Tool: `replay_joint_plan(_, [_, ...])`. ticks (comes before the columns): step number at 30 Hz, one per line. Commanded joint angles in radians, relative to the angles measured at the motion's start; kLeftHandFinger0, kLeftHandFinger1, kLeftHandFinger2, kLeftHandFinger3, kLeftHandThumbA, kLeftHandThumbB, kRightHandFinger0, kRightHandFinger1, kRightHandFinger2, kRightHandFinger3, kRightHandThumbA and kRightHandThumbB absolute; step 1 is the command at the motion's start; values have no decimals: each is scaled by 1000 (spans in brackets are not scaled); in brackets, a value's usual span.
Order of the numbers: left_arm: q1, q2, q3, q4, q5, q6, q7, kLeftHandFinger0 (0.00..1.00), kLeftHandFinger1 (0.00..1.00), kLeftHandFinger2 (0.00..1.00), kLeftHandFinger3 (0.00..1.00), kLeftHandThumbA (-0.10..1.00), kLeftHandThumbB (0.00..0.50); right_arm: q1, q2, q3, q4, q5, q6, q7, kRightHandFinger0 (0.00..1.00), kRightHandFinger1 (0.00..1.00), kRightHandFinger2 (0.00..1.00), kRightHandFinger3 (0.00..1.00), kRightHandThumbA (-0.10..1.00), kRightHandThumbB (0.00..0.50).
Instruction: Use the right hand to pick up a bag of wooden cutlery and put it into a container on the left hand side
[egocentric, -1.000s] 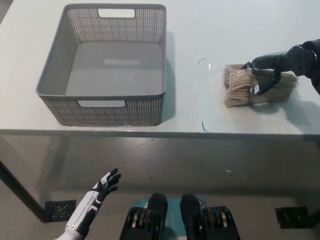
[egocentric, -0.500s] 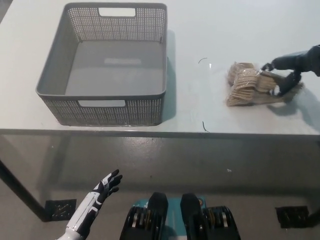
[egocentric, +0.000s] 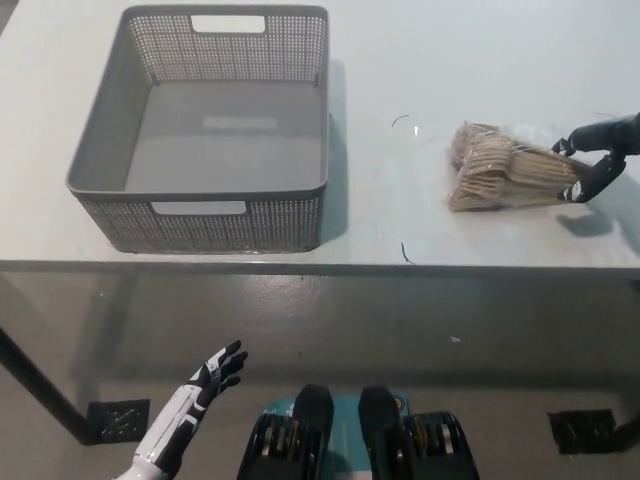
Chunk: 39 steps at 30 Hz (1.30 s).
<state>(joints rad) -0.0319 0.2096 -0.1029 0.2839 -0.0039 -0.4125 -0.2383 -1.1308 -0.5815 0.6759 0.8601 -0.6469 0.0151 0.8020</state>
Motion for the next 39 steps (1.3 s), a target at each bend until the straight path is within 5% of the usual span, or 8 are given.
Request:
replay_joint_plan(1, [-13,13,4,-2,-19,-38,-17,1000,1000,1000,1000,1000,355,-21,16,-16,26,-1,-4,7,1000,1000,1000,1000,617,500])
replay_joint_plan(12, [-4,15,3,-4,-25,-35,-30,1000,1000,1000,1000,1000,362,-38,82,-25,135,6,-33,-50,1000,1000,1000,1000,639,500])
replay_joint_plan(23, [-4,17,-12,-5,-21,-38,-48,1000,1000,1000,1000,1000,365,-49,174,-55,196,-10,-78,-263,1000,1000,1000,1000,751,500])
replay_joint_plan(39, [-10,24,-22,4,-17,-53,-62,1000,1000,1000,1000,1000,362,-110,290,-50,352,-18,-122,-367,1000,1000,1000,1000,580,500])
